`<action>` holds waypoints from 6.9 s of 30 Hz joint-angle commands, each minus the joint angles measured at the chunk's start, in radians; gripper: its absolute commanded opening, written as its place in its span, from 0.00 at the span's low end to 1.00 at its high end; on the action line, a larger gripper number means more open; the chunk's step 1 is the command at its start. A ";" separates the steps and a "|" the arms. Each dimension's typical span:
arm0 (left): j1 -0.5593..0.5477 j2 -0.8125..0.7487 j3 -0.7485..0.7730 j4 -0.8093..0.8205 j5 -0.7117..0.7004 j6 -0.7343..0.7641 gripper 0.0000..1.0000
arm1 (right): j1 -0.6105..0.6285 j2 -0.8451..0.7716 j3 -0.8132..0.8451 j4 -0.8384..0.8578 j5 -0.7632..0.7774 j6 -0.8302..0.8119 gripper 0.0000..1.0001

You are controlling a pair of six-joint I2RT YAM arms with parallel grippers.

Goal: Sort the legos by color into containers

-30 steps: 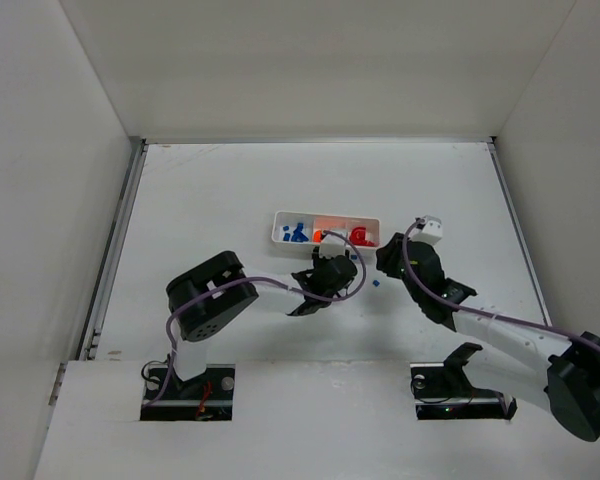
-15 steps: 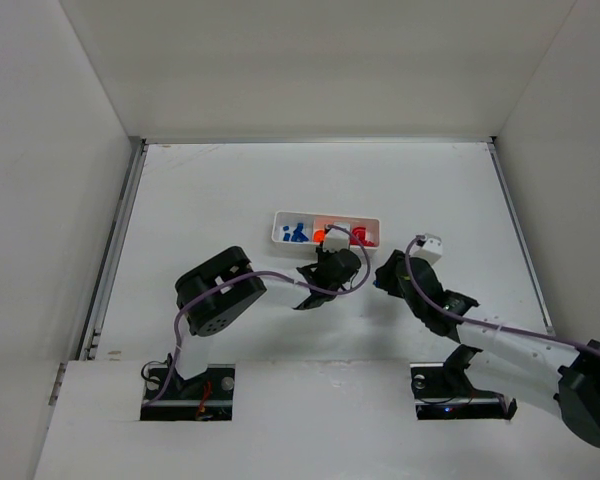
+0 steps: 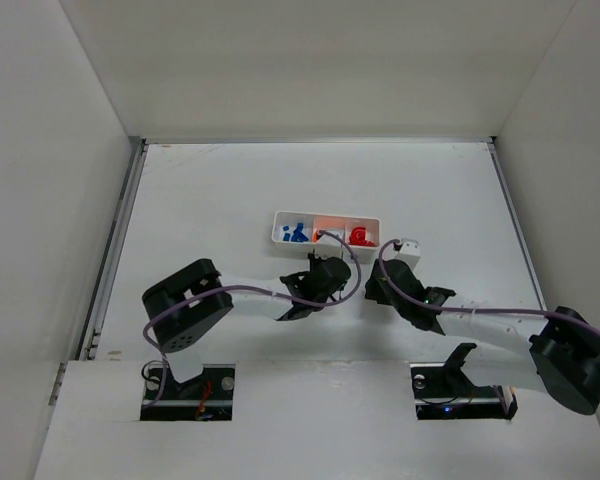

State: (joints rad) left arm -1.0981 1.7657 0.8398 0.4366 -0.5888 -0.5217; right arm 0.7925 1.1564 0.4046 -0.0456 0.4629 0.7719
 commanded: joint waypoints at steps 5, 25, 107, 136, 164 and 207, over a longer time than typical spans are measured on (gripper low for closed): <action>0.028 -0.230 -0.103 0.013 -0.011 -0.015 0.12 | -0.054 0.020 0.071 0.021 -0.013 -0.048 0.56; 0.201 -0.454 -0.194 0.005 0.049 -0.015 0.13 | -0.065 0.201 0.172 -0.013 -0.007 -0.059 0.44; -0.068 0.092 0.073 0.074 -0.081 -0.086 0.43 | -0.097 -0.098 0.229 0.234 -0.136 -0.229 0.35; -0.015 0.380 0.367 -0.041 -0.224 -0.084 0.27 | -0.158 -0.196 0.097 0.314 -0.213 -0.201 0.36; 0.035 -0.411 -0.229 0.045 -0.112 -0.066 0.11 | -0.376 -0.400 -0.096 0.383 -0.119 -0.086 0.42; 0.419 -0.659 -0.327 -0.011 0.043 -0.070 1.00 | -0.404 -0.385 -0.105 0.391 -0.118 -0.072 0.48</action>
State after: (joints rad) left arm -0.7013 1.2091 0.5800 0.4488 -0.4980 -0.5591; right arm 0.3809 0.7933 0.2955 0.2985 0.3302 0.6968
